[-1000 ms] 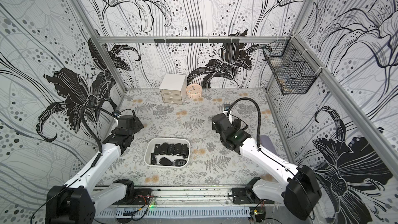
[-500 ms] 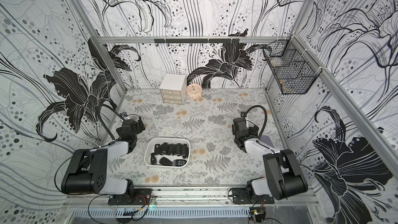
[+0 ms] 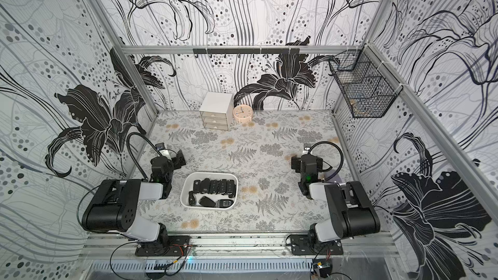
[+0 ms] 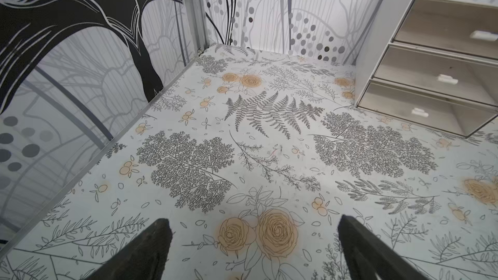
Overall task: Place the car key into the storage box
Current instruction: Reset both arms
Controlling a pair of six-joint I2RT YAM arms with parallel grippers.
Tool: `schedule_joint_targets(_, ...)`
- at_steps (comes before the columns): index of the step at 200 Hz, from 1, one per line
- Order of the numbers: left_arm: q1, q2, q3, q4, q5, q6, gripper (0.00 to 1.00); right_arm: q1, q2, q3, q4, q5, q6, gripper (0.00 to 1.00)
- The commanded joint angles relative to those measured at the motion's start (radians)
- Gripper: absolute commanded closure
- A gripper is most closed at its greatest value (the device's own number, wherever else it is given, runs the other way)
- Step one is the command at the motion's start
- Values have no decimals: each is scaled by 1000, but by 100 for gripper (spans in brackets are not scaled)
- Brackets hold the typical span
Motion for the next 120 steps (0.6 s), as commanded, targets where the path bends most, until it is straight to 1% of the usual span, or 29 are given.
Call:
schedule_joint_targets(1, 5, -3, 3, 77, 15, 21, 1, -11, 48, -21, 190, -60, -5, 0)
schedule_joint_targets(8, 5, 4, 0, 92, 17, 24, 0, -12, 23, -11, 118, -69, 5, 0)
schedule_joint_targets(17, 6, 3, 0, 93, 16, 25, 0, -12, 39, -18, 171, -63, -6, 0)
schedule_joint_targets(27, 5, 1, 0, 86, 16, 25, 0, -12, 26, -12, 127, -69, 2, 0)
schedule_joint_targets(34, 5, 3, 0, 92, 14, 27, 0, -12, 37, -16, 161, -65, -6, 0)
schedule_joint_targets(43, 5, 2, 0, 92, 14, 29, 1, -11, 26, -12, 132, -67, -2, 0)
schedule_joint_targets(50, 4, 2, 0, 89, 14, 27, 1, -11, 34, -16, 157, -64, -6, 0)
schedule_joint_targets(120, 4, 2, 0, 89, 16, 26, 0, -12, 31, -13, 144, -67, -4, 0)
